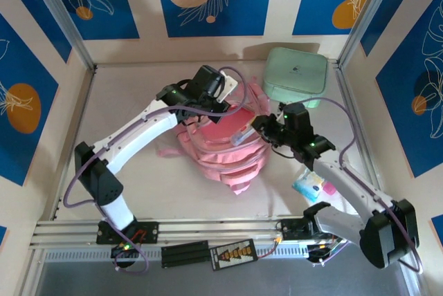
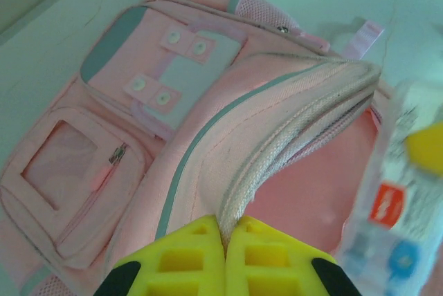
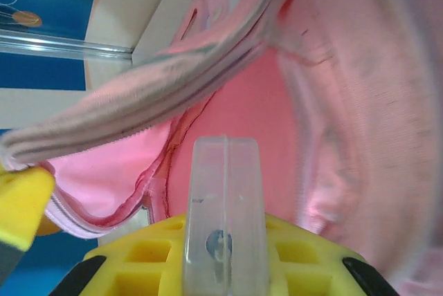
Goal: Pack books, pencil case, and school supplies into a backpack
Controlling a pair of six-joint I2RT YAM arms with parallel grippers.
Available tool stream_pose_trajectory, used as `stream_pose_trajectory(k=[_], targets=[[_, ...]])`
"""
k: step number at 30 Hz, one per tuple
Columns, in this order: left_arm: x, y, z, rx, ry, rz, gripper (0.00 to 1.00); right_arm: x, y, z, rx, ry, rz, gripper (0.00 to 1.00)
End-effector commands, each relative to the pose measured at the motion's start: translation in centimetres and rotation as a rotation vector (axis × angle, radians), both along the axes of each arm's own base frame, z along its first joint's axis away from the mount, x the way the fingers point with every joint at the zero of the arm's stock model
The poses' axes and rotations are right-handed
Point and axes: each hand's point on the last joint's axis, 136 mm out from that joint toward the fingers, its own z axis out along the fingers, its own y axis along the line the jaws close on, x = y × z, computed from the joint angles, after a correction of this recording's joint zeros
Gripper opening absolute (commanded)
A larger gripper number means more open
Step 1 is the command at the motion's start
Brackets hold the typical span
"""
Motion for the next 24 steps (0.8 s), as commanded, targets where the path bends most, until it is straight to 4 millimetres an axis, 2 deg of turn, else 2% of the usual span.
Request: stream_pose_trajectory(k=[1, 6, 9, 11, 13, 15, 16, 20, 24], targets=[[1.4, -2.1, 5.8, -0.191, -0.099, 0.034, 0.0, 2.6, 1.5, 3.0, 0.072, -0.1, -0.082, 0.18], [1.7, -2.5, 5.5, -0.198, -0.077, 0.054, 0.0, 5.0, 2.7, 2.0, 0.09, -0.101, -0.214, 0.17], [1.9, -2.4, 5.3, -0.192, -0.071, 0.066, 0.0, 6.0, 4.2, 1.7, 0.118, -0.099, -0.225, 0.19], [2.0, -2.3, 5.3, -0.19, -0.071, 0.076, 0.0, 6.5, 5.7, 1.6, 0.119, -0.091, -0.186, 0.29], [2.2, -2.0, 5.1, -0.183, -0.068, 0.093, 0.0, 6.3, 6.4, 1.4, 0.109, -0.081, -0.161, 0.48], [2.2, -1.8, 5.1, -0.182, -0.065, 0.1, 0.0, 5.7, 5.4, 0.5, 0.075, -0.044, -0.203, 0.59], [2.2, -1.7, 5.1, -0.183, -0.063, 0.1, 0.0, 5.3, 4.6, 0.1, 0.053, -0.024, -0.226, 0.6], [2.3, -1.7, 5.1, -0.187, -0.056, 0.096, 0.0, 3.3, 1.2, -0.2, -0.03, -0.002, -0.296, 0.59], [2.1, -2.1, 4.6, -0.193, -0.037, 0.08, 0.0, 1.3, -1.5, 0.1, -0.099, -0.002, -0.325, 0.53]])
